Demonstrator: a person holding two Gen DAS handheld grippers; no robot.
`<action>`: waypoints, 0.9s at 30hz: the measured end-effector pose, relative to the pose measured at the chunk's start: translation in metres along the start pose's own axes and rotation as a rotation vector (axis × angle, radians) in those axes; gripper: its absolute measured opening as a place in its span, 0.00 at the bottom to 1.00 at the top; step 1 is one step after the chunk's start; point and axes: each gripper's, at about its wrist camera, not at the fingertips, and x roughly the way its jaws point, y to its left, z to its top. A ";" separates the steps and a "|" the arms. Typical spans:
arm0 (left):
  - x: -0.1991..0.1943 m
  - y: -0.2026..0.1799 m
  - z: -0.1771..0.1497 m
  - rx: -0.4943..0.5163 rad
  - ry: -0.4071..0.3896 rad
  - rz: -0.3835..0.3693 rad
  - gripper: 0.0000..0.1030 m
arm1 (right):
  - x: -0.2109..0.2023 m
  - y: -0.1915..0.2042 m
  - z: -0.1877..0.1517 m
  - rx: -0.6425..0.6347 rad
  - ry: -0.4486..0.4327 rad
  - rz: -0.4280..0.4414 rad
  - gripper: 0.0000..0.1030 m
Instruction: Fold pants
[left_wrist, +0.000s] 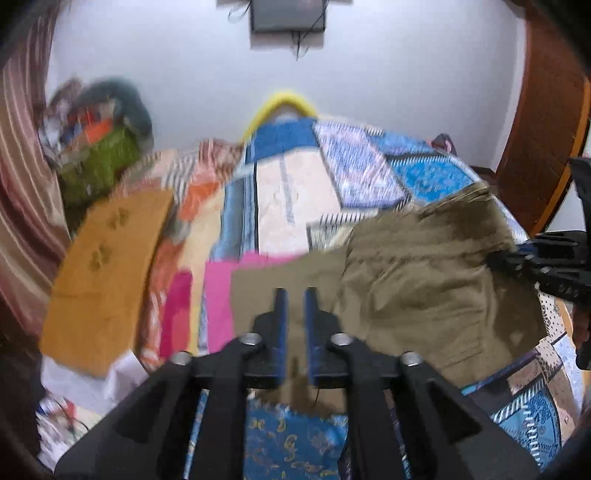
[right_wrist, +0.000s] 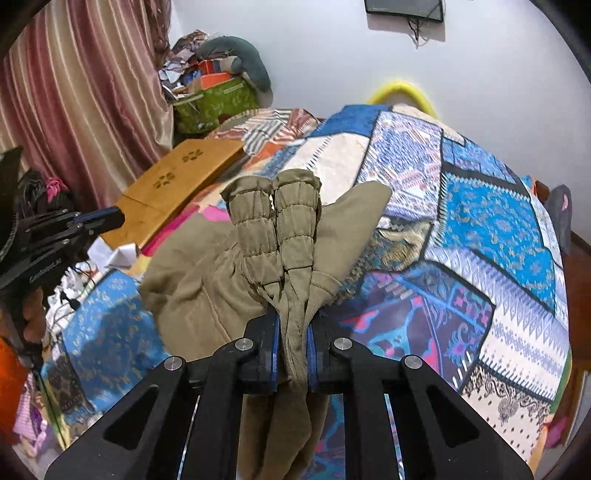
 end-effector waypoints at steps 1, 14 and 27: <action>0.008 0.005 -0.005 -0.011 0.021 0.009 0.38 | 0.000 -0.007 -0.005 0.017 0.008 0.000 0.10; 0.094 0.021 -0.035 -0.110 0.150 -0.098 0.50 | 0.027 -0.065 -0.053 0.130 0.080 0.000 0.10; 0.078 -0.013 -0.015 -0.055 0.129 -0.051 0.02 | 0.001 -0.049 -0.038 0.131 -0.025 0.040 0.10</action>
